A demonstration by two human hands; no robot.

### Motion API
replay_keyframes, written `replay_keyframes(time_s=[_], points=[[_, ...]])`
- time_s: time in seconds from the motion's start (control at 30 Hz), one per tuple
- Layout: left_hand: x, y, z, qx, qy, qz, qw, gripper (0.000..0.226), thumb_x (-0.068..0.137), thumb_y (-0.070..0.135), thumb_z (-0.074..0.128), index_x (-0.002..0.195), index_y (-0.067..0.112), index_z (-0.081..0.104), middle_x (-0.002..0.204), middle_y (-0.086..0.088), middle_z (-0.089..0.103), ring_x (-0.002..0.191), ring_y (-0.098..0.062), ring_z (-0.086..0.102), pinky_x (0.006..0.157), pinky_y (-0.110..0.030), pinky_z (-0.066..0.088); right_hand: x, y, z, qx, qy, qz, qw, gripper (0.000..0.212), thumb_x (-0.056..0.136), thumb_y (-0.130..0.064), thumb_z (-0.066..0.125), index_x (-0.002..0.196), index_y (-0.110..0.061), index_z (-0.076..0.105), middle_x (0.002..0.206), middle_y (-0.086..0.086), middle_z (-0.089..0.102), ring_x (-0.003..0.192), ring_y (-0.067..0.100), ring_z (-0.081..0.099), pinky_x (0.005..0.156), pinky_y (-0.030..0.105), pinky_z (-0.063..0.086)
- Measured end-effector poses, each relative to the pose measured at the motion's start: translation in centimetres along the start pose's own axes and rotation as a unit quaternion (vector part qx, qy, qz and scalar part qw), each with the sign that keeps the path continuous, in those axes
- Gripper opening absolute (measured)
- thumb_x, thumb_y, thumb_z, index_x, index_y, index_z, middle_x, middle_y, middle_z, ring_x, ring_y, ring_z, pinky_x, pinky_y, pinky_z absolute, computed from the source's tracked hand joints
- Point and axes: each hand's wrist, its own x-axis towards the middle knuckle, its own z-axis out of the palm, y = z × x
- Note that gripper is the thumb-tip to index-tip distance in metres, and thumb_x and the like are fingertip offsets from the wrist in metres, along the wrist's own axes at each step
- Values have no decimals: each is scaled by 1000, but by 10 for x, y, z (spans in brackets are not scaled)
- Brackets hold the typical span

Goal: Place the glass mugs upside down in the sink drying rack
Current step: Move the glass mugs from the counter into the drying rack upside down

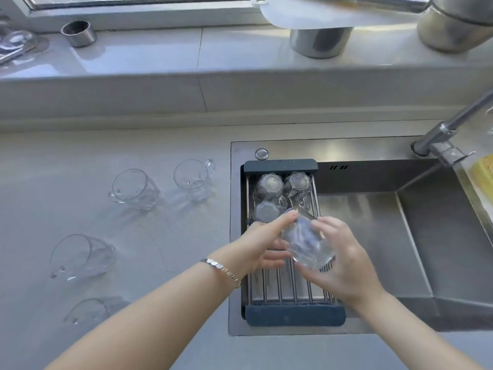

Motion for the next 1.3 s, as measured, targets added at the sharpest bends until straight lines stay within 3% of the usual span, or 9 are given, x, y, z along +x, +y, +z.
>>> replay_keyframes(time_s=[0.1, 0.13, 0.27, 0.37, 0.67, 0.83, 0.97, 1.13, 1.3], points=[[17, -1, -3, 138, 87, 103, 981, 62, 86, 50, 55, 135, 15, 37, 125, -10, 57, 95, -21, 66, 78, -31, 54, 20, 2, -3, 45, -7, 240, 970, 68, 65, -38, 80, 121, -15, 50, 112, -5, 49, 98, 10, 50, 80, 22, 38], [24, -3, -8, 259, 129, 156, 944, 57, 89, 44, 54, 136, 17, 38, 132, -8, 52, 104, -22, 62, 82, -31, 50, 29, 6, 0, 43, -17, 299, 953, 66, 67, -41, 78, 121, -15, 50, 110, -6, 48, 97, 12, 50, 79, 23, 37], [55, -9, -22, 652, 165, 306, 674, 50, 92, 20, 50, 140, 16, 36, 153, -7, 29, 137, -27, 34, 108, -41, 32, 59, 19, 21, -70, -95, 373, 920, 72, 66, -61, 68, 118, -14, 50, 119, 2, 54, 103, 23, 58, 79, 32, 44], [79, -8, -24, 727, 161, 287, 603, 63, 94, 21, 52, 148, 18, 20, 159, -8, 12, 145, -26, 16, 115, -46, 19, 72, 23, 42, -151, -143, 383, 900, 78, 69, -66, 63, 120, -10, 48, 122, 7, 53, 105, 29, 60, 69, 31, 41], [103, -7, -44, 749, 135, 289, 580, 74, 90, 21, 60, 148, 18, 15, 158, -10, 17, 142, -30, 23, 113, -46, 27, 80, 28, 74, -70, -83, 414, 904, 80, 76, -52, 67, 132, -4, 37, 127, 17, 38, 99, 40, 60, 80, 42, 50], [94, -15, -47, 704, 137, 280, 638, 71, 94, 17, 53, 150, 21, 9, 160, -6, 6, 146, -25, 12, 116, -43, 20, 65, 25, 57, 20, -107, 393, 913, 77, 81, -32, 68, 142, -9, 27, 138, 17, 34, 107, 35, 57, 90, 36, 44], [59, -17, -65, 592, 205, 326, 708, 61, 93, 13, 48, 148, 18, 21, 159, -5, 15, 144, -22, 20, 116, -36, 18, 59, 1, 42, -42, -163, 303, 938, 58, 85, -24, 61, 137, -14, 36, 136, 12, 39, 108, 30, 56, 81, 33, 41], [10, -12, -130, 499, 369, 345, 705, 55, 80, 4, 62, 133, 7, 50, 147, -18, 38, 134, -38, 38, 108, -46, 31, 86, -50, 68, -6, -237, 158, 959, 41, 85, -20, 61, 124, -13, 53, 125, 8, 52, 110, 21, 54, 93, 31, 43], [-19, -2, -204, 475, 462, 230, 713, 70, 85, 21, 60, 145, 12, 27, 156, -13, 15, 143, -31, 17, 115, -42, 19, 127, -99, 136, 81, -247, 162, 952, 83, 78, -24, 72, 144, -8, 24, 146, 9, 32, 133, 21, 39, 107, 31, 33]])
